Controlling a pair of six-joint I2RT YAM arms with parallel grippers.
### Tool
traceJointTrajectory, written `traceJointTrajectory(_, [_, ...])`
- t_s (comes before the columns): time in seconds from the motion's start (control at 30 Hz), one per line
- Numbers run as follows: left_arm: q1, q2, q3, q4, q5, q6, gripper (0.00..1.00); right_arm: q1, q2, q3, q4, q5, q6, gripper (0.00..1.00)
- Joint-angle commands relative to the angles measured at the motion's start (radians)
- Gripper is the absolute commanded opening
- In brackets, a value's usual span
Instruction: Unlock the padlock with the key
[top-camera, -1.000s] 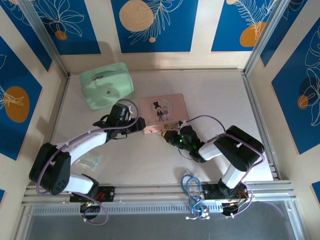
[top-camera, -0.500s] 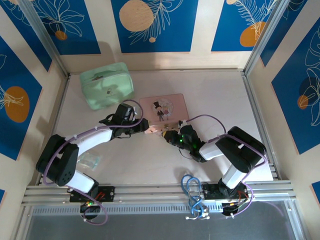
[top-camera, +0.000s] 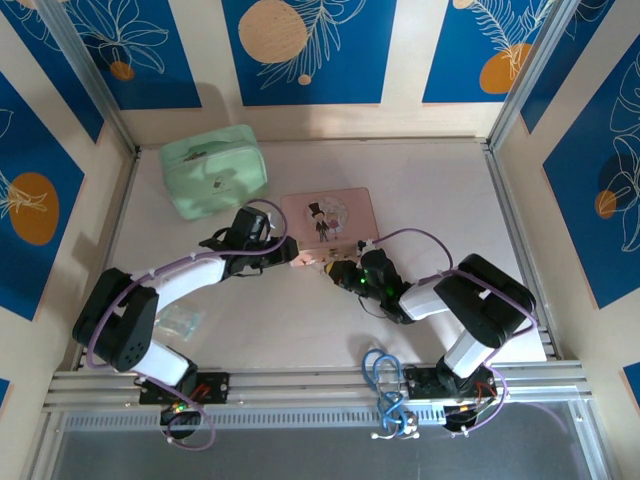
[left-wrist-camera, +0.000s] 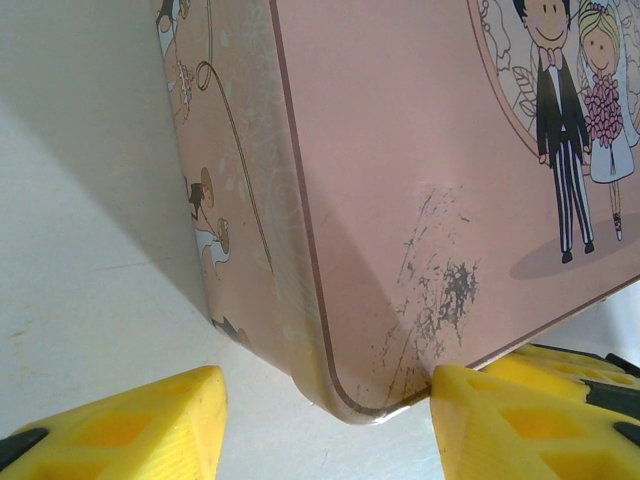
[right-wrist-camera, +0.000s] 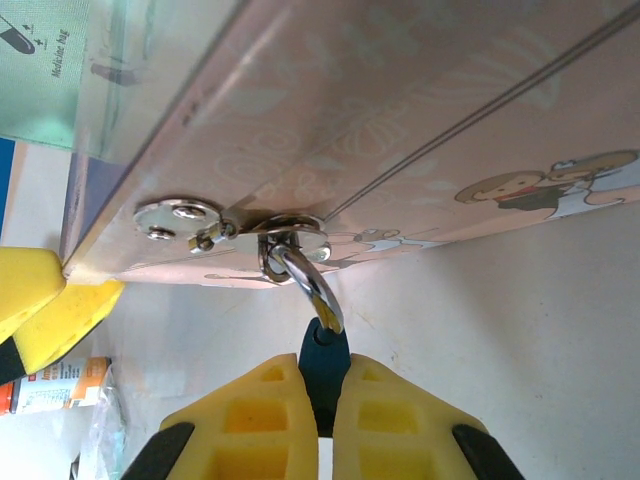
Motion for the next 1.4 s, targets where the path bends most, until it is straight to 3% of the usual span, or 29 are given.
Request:
traceJointTrajectory(0.0, [0.011, 0.028, -0.008, -0.046, -0.079, 0.010, 0.55, -0.005, -0.033, 0.005, -0.020, -0.016, -0.036, 0.00])
traceJointTrajectory(0.9, [0.032, 0.021, -0.014, -0.067, -0.084, 0.016, 0.55, -0.035, -0.076, -0.011, -0.028, -0.106, -0.084, 0.00])
traceJointTrajectory(1.37, [0.036, 0.015, -0.019, -0.079, -0.084, 0.019, 0.55, -0.042, -0.070, -0.073, 0.083, -0.051, -0.006, 0.00])
